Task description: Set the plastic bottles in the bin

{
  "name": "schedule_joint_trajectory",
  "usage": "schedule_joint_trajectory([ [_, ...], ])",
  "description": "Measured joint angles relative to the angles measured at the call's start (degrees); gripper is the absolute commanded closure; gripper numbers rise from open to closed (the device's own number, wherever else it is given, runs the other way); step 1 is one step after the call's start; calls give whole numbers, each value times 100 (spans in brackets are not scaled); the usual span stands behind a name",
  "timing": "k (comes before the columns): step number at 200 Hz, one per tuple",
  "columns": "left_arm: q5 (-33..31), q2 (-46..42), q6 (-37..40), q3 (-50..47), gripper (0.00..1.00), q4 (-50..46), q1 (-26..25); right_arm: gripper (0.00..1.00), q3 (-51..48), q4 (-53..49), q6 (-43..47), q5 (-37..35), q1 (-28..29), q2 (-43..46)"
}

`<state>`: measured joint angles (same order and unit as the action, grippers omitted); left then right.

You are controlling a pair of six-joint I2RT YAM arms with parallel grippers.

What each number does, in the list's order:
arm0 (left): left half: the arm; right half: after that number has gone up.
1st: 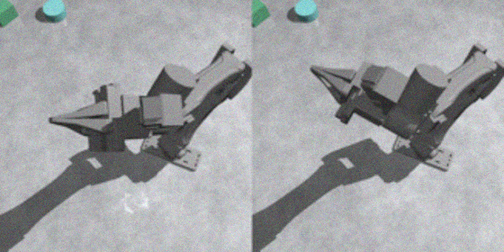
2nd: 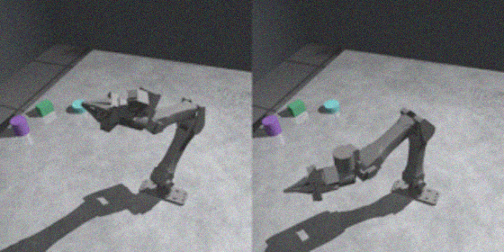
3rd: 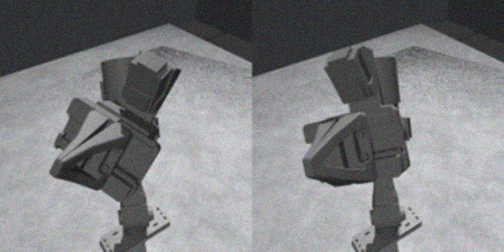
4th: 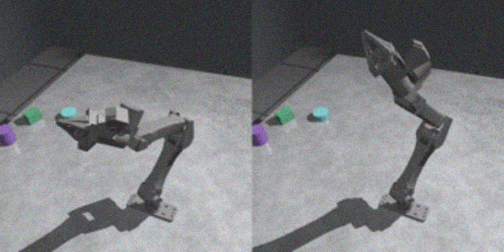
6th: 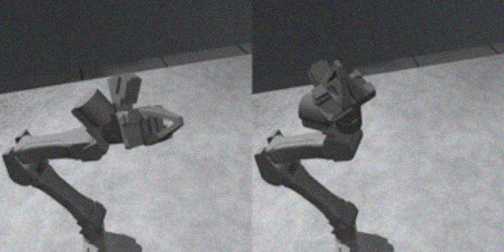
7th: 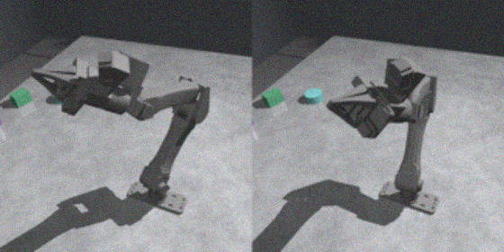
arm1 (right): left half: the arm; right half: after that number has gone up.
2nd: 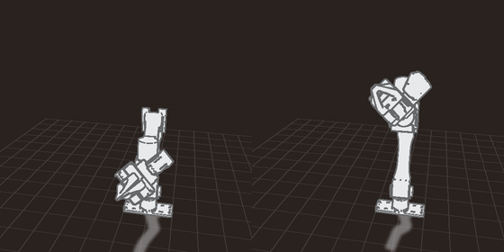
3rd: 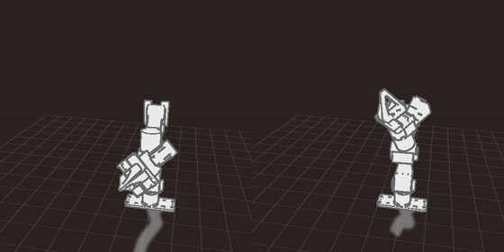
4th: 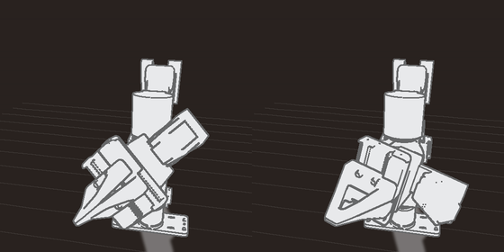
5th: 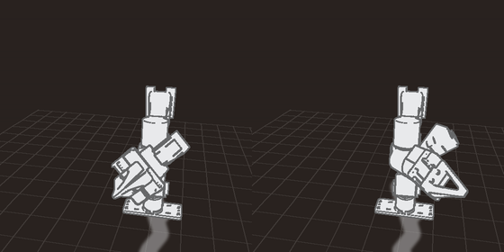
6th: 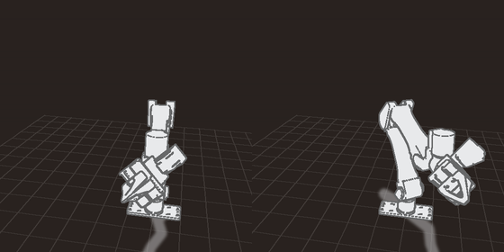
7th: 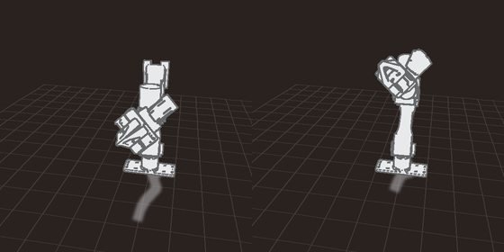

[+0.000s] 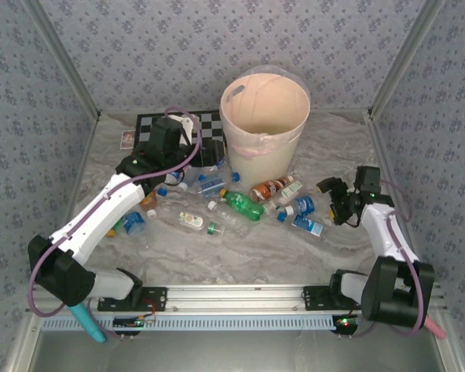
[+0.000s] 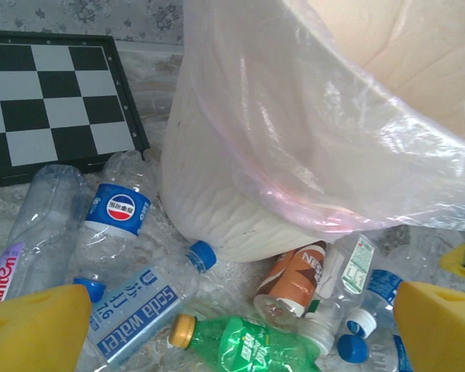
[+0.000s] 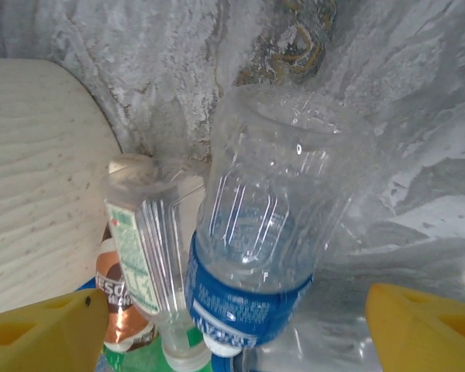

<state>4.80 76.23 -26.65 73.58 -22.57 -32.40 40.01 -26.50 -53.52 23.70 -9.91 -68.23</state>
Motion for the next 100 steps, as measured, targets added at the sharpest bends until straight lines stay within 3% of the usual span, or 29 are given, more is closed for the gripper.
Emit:
schedule_joint_trajectory([
  [53,11,-428,-251,-2,0,-2,-37,20,0,903,-404,188,114,-1134],
  [100,-35,-496,-343,-2,0,-177,-42,29,4,1082,-542,199,181,-1670],
])
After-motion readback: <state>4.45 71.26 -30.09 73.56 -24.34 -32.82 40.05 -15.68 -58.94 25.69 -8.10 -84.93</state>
